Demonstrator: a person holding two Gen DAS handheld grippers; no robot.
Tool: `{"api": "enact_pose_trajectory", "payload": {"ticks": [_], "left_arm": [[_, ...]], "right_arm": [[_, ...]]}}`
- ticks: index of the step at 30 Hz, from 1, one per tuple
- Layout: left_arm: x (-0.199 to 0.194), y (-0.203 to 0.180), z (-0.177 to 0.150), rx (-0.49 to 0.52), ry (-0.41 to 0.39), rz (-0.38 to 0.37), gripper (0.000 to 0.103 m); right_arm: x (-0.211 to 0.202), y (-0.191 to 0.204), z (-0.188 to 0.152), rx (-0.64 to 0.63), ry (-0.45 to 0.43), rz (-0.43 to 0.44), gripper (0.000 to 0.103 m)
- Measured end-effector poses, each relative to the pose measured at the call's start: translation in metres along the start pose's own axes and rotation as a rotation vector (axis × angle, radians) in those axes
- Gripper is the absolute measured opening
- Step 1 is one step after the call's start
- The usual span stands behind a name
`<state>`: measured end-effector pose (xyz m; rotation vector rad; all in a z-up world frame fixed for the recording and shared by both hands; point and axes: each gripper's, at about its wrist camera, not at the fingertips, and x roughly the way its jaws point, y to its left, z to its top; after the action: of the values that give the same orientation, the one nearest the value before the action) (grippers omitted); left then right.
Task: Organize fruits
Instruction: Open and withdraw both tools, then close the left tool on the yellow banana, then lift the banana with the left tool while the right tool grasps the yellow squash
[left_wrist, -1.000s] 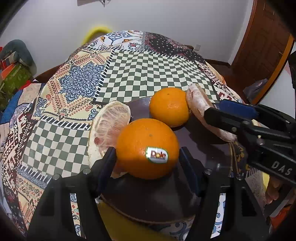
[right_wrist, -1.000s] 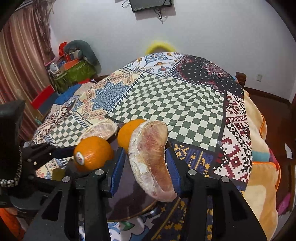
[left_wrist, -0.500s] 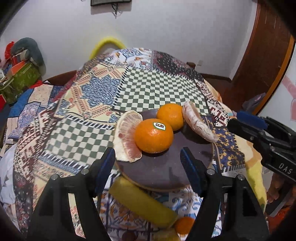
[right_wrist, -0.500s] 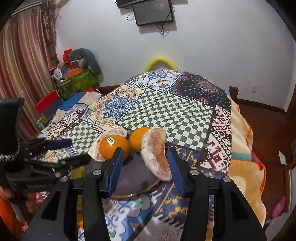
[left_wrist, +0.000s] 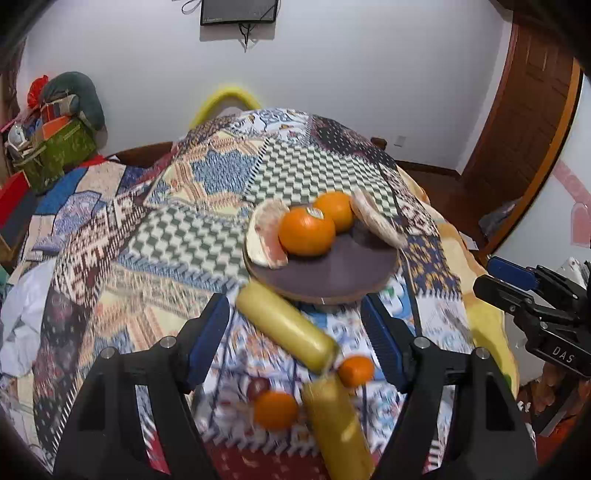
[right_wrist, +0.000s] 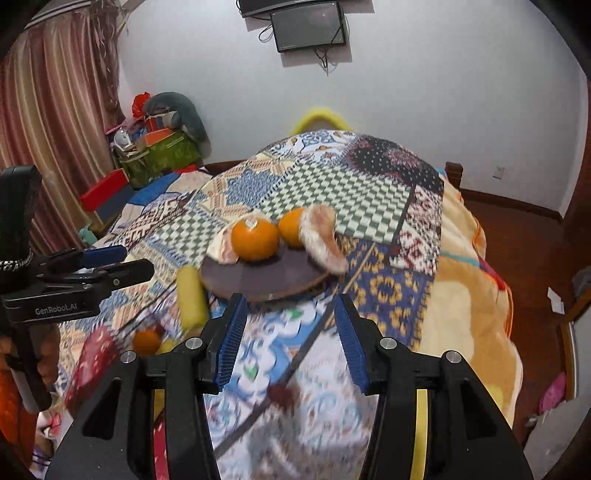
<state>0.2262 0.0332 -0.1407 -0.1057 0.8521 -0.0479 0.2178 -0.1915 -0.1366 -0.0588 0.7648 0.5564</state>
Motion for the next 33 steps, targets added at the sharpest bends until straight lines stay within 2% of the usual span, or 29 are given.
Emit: {"api": "enact_pose_trajectory", "payload": {"ticks": [4,6,11,13,18,25,33], "left_arm": [[-0.005,-0.008,-0.025,-0.006,0.029,-0.021,0.073],[-0.005,-0.012,-0.036,-0.004,0.042,-0.024,0.068],[0.003,-0.023,-0.067,-0.004,0.121,-0.052,0.048],[0.006,-0.025,-0.076,-0.014,0.148,-0.062,0.044],[0.013,-0.027,-0.09,-0.035,0.181,-0.067,0.043],[0.032,-0.027,-0.09,-0.062,0.225,-0.052,0.045],[0.034,-0.025,-0.089,-0.076,0.214,-0.043,0.041]], "right_arm": [[-0.01,0.006,-0.017,0.003,0.011,-0.008,0.046],[-0.013,0.007,-0.024,0.012,0.018,0.0,0.046],[-0.021,0.013,-0.04,0.022,0.028,0.001,0.046],[-0.022,0.015,-0.044,0.023,0.032,0.004,0.046],[-0.023,0.018,-0.049,0.017,0.034,0.0,0.046],[-0.022,0.022,-0.051,0.018,0.036,0.011,0.046],[-0.021,0.026,-0.048,0.008,0.031,0.014,0.046]]}}
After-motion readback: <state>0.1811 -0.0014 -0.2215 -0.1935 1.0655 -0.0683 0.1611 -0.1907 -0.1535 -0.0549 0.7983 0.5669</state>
